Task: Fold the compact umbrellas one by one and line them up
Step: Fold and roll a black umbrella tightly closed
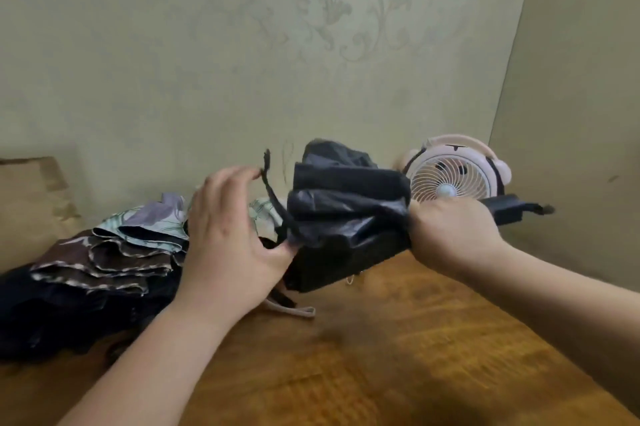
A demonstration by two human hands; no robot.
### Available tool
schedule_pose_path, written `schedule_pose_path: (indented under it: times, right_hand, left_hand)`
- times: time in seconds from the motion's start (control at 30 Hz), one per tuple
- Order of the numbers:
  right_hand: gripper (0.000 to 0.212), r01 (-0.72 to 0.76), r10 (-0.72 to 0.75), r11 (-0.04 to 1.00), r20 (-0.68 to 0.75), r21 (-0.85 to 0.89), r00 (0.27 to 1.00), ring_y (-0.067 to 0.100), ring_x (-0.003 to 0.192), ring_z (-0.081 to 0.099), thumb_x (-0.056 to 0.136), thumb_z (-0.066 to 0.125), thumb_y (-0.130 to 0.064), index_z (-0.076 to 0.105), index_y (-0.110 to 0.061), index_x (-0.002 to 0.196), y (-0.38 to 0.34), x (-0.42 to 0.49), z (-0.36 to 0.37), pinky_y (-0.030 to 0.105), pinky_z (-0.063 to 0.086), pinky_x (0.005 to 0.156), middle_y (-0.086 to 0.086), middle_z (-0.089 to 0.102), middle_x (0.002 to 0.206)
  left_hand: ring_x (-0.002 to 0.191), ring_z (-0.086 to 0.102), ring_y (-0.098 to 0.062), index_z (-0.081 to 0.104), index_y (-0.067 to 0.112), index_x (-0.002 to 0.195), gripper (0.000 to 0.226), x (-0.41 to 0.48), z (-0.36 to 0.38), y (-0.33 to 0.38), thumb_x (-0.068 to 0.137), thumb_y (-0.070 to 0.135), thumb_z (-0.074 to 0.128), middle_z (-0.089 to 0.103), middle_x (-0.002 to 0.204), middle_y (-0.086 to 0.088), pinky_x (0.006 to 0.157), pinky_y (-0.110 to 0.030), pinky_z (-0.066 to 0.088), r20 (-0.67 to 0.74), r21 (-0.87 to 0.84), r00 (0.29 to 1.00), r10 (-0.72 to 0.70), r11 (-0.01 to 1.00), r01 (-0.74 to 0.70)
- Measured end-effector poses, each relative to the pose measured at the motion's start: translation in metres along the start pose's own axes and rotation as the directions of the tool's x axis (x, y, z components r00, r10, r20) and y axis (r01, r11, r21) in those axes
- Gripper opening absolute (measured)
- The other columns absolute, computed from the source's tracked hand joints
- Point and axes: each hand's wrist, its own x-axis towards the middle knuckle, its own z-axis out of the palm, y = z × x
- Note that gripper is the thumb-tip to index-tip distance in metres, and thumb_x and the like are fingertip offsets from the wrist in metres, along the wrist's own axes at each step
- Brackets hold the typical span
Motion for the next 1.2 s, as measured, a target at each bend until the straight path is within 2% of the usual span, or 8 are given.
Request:
schedule_pose_path:
  times: [0.17,0.3,0.57,0.73,0.93,1.0,1.1,1.2]
  right_hand:
    - [0.009,-0.019,-0.006,0.975,0.114,0.224,0.994,0.018,0.077,0.065,0.093,0.052,-0.03,0.059,-0.027,0.099,-0.029,-0.015,0.036,0.037,0.059,0.066,-0.006,0.064,0.085]
    - [0.009,-0.025,-0.051,0.947,0.226,0.319,0.973,0.016,0.073,0.064,0.093,0.052,-0.036,0.047,-0.031,0.087,-0.058,-0.02,0.055,0.037,0.059,0.068,-0.008,0.059,0.079]
    - [0.048,0.008,-0.267,0.84,0.402,0.542,0.876,0.013,0.089,0.063,0.079,0.065,-0.065,0.04,-0.04,0.112,-0.081,0.007,0.064,0.037,0.056,0.081,-0.012,0.062,0.101]
    - [0.068,0.012,-0.225,0.86,0.36,0.509,0.905,0.012,0.093,0.066,0.077,0.063,-0.077,0.037,-0.038,0.127,-0.087,0.013,0.073,0.039,0.06,0.082,-0.01,0.066,0.106]
    - [0.06,-0.107,-0.214,0.667,0.328,0.737,0.92,0.002,0.094,0.065,0.073,0.068,-0.076,0.053,-0.045,0.122,-0.076,0.011,0.095,0.035,0.058,0.088,-0.015,0.069,0.105]
    - [0.076,-0.136,-0.217,0.551,0.299,0.823,0.929,0.001,0.109,0.062,0.069,0.074,-0.074,0.05,-0.044,0.135,-0.073,0.009,0.096,0.033,0.053,0.1,-0.02,0.064,0.122]
    - [0.072,-0.191,-0.239,0.438,0.319,0.878,0.917,-0.004,0.112,0.06,0.07,0.087,-0.051,0.055,-0.039,0.133,-0.077,0.004,0.09,0.021,0.046,0.099,-0.022,0.064,0.122]
    - [0.045,-0.121,-0.27,0.477,0.276,0.87,0.922,-0.006,0.096,0.063,0.074,0.085,-0.032,0.064,-0.041,0.113,-0.097,-0.01,0.072,0.021,0.05,0.085,-0.02,0.069,0.104]
  left_hand:
    - [0.128,0.046,-0.004,0.021,0.043,0.152,0.117,-0.046,0.013,-0.03,0.059,0.067,0.087,0.034,0.143,0.023,0.107,-0.033,0.044,0.321,-0.087,0.88,-0.349,0.915,0.395]
    - [0.112,0.052,0.008,0.027,0.051,0.146,0.109,-0.073,0.014,-0.056,0.058,0.065,0.089,0.049,0.129,0.031,0.096,-0.025,0.041,0.486,-0.178,0.772,-0.41,0.818,0.547]
    - [0.111,0.057,0.008,0.061,0.048,0.112,0.044,-0.073,0.01,-0.074,0.075,0.05,0.085,0.056,0.12,0.027,0.099,-0.033,0.054,0.244,-0.239,0.849,-0.47,0.819,0.522]
    - [0.108,0.056,0.0,0.061,0.042,0.11,0.044,-0.077,0.009,-0.066,0.073,0.056,0.08,0.053,0.113,0.025,0.093,-0.026,0.052,0.207,-0.178,0.923,-0.324,0.916,0.361]
    - [0.051,0.044,-0.009,0.047,0.018,0.061,0.06,-0.073,-0.004,-0.053,0.078,0.071,0.07,0.046,0.054,0.003,0.054,-0.025,0.042,0.17,-0.228,0.916,-0.364,0.889,0.396]
    - [0.049,0.054,-0.008,0.055,0.012,0.059,0.06,-0.075,-0.002,-0.034,0.083,0.064,0.071,0.057,0.052,0.001,0.057,-0.032,0.05,0.474,-0.252,0.791,-0.387,0.801,0.543]
    - [0.082,0.076,-0.016,0.072,0.009,0.102,0.033,-0.085,0.021,-0.013,0.089,0.039,0.075,0.078,0.09,-0.006,0.076,-0.04,0.064,0.804,-0.228,0.453,-0.385,0.504,0.833]
    - [0.111,0.072,-0.022,0.059,0.016,0.131,0.066,-0.09,0.039,-0.013,0.076,0.04,0.088,0.074,0.12,-0.004,0.098,-0.047,0.058,0.835,-0.349,0.391,-0.387,0.177,0.92]
